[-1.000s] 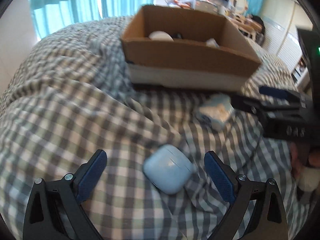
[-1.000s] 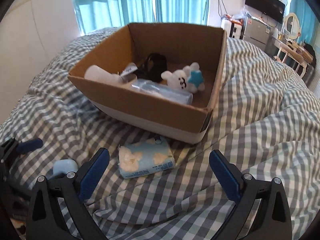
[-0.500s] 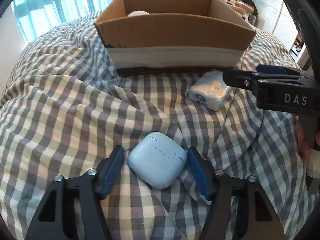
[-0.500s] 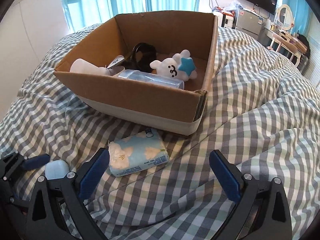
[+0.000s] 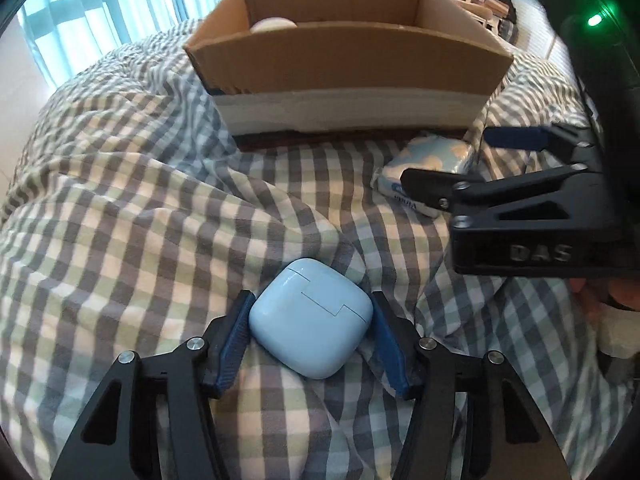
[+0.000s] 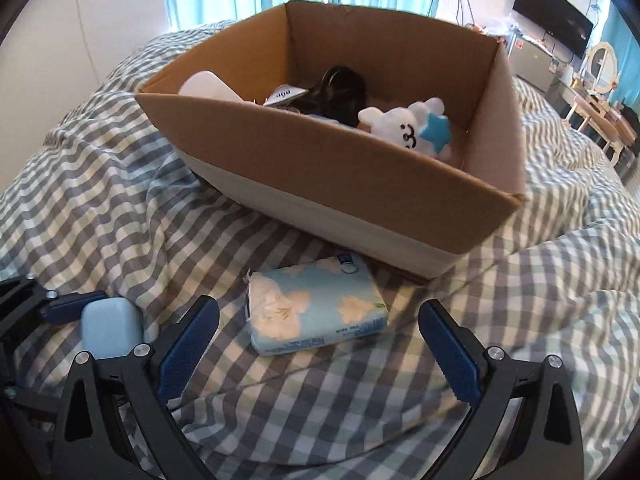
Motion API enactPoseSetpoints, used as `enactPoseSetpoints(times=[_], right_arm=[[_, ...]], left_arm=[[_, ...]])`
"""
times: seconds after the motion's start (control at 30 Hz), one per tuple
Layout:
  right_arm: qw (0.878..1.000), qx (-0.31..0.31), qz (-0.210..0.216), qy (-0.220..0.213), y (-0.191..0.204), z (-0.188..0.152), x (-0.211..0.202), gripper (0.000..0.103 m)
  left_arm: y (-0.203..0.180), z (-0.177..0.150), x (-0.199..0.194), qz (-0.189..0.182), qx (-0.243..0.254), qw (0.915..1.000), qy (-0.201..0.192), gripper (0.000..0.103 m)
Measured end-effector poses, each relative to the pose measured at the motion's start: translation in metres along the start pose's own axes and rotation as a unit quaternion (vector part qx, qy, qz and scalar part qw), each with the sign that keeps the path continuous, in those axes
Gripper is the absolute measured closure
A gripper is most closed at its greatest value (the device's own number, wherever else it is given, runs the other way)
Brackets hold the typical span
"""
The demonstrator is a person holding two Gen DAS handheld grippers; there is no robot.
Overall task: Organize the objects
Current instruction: 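Grasp the pale blue earbud case with the left tool while the right tool grasps the floral tissue pack, then carry the earbud case and tissue pack over the box and release both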
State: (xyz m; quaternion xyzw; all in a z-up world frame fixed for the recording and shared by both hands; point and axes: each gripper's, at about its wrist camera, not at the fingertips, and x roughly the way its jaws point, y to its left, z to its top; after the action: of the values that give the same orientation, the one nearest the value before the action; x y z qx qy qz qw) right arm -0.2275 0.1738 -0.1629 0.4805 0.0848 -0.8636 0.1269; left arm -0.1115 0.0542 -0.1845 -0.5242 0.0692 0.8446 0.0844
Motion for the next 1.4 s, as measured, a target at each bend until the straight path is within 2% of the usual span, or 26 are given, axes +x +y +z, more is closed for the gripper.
enactPoseSetpoints(times=[0.17, 0.33, 0.4, 0.43, 0.53, 0.7, 0.8, 0.9, 1.03, 1.1, 1.27, 1.4], right_arm=[[1.0, 0.018, 0.005, 0.022, -0.005, 0.002, 0.013, 0.003], [0.999, -0.009, -0.009, 0.046, 0.009, 0.001, 0.028, 0.003], [0.998, -0.024, -0.018, 0.056, 0.015, -0.001, 0.033, 0.011], [0.997, -0.029, -0.028, 0.059, 0.017, -0.001, 0.034, 0.024], [0.998, -0.03, -0.033, 0.054, 0.018, -0.005, 0.028, 0.024], [0.998, -0.028, -0.033, 0.037, 0.023, -0.016, 0.001, 0.025], [1.0, -0.015, -0.013, 0.018, 0.024, -0.024, -0.03, 0.025], [1.0, -0.012, -0.016, -0.005, 0.028, -0.031, -0.062, 0.025], [1.0, -0.001, -0.014, -0.023, 0.029, -0.041, -0.093, 0.025], [0.999, -0.007, -0.023, -0.03, 0.038, -0.034, -0.095, 0.025], [0.999, -0.008, -0.025, -0.047, 0.044, -0.046, -0.125, 0.025], [0.997, 0.006, -0.027, -0.071, 0.04, -0.038, -0.144, 0.025]], left_arm=[[0.002, 0.005, -0.014, -0.011, 0.0, 0.9999, -0.003, 0.044], [0.018, 0.011, -0.025, -0.021, -0.015, 0.9996, -0.007, 0.044], [0.027, 0.012, -0.025, -0.024, -0.03, 0.9993, 0.001, 0.044], [0.03, 0.011, -0.025, -0.025, -0.036, 0.999, 0.005, 0.044], [0.033, 0.012, -0.028, -0.029, -0.046, 0.9985, 0.006, 0.044], [0.042, 0.013, -0.029, -0.03, -0.045, 0.9985, 0.001, 0.044], [0.042, 0.009, -0.033, -0.03, -0.046, 0.9985, -0.001, 0.044], [0.047, 0.012, -0.039, -0.022, -0.045, 0.9987, -0.01, 0.044], [0.05, 0.013, -0.054, -0.031, -0.049, 0.998, -0.023, 0.044], [0.05, 0.011, -0.065, -0.028, -0.048, 0.998, -0.031, 0.044], [0.056, 0.013, -0.088, -0.025, -0.052, 0.9968, -0.055, 0.044], [0.059, 0.018, -0.106, -0.019, -0.051, 0.9955, -0.078, 0.044]])
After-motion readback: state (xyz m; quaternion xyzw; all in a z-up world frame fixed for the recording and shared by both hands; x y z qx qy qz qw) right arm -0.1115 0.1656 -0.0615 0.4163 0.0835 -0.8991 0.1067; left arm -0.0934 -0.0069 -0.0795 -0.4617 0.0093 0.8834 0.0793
